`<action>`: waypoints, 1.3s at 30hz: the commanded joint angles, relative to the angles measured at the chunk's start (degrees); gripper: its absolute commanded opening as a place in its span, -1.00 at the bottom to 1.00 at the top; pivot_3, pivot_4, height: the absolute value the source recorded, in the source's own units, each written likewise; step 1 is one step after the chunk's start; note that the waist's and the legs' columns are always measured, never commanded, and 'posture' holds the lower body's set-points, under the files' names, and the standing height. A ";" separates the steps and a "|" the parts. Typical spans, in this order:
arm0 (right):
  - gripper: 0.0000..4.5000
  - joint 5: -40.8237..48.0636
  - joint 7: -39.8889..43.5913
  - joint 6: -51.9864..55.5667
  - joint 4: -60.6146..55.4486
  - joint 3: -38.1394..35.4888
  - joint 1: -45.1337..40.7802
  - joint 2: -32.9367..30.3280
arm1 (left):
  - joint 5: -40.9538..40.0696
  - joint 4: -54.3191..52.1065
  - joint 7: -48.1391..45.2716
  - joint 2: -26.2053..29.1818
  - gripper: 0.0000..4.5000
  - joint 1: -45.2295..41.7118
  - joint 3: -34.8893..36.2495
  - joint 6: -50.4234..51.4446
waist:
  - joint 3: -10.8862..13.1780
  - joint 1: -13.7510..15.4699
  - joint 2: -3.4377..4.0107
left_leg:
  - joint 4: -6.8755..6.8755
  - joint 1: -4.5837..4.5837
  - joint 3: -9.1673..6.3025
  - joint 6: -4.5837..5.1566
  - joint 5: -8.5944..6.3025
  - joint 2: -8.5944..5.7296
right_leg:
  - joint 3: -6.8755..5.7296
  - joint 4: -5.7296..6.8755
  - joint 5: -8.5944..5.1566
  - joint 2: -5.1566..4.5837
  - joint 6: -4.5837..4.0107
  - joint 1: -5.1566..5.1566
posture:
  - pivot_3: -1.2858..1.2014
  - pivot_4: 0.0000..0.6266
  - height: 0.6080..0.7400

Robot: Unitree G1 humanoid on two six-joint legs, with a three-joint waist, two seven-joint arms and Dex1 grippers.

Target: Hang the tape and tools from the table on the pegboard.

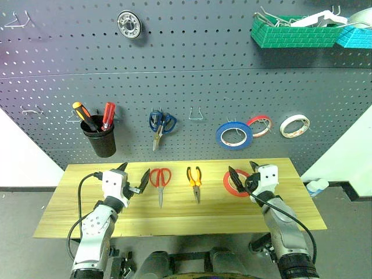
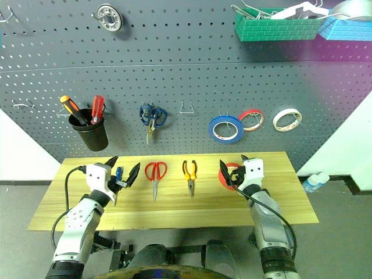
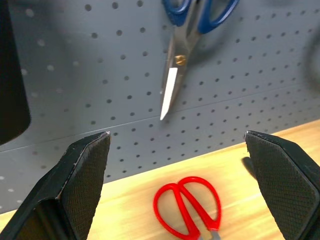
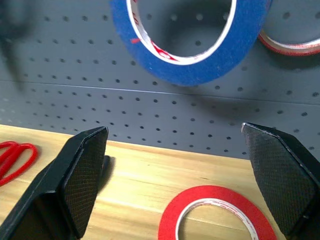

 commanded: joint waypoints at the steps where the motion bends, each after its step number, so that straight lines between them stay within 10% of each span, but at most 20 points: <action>1: 1.00 3.00 3.66 -1.06 -5.66 -1.09 1.94 -1.56 | -2.07 -3.59 -2.12 1.32 0.99 0.92 0.84 0.38 | 0.00 -0.01 0.00 | 0.01 0.00 0.00 0.00 0.00 0.00 | 0.00 0.00 -0.01 0.00 0.02 0.00 | 0.01 -1.00 0.91; 39: 1.00 13.78 27.15 9.12 -15.48 -3.32 4.55 -17.43 | -20.44 -8.17 -27.30 13.83 0.99 7.46 7.80 14.43 | 0.13 0.13 -0.02 | 0.16 -0.55 0.04 0.12 -0.08 0.06 | -0.03 -0.04 -0.35 -0.07 -0.05 -0.43 | 0.01 -1.00 0.91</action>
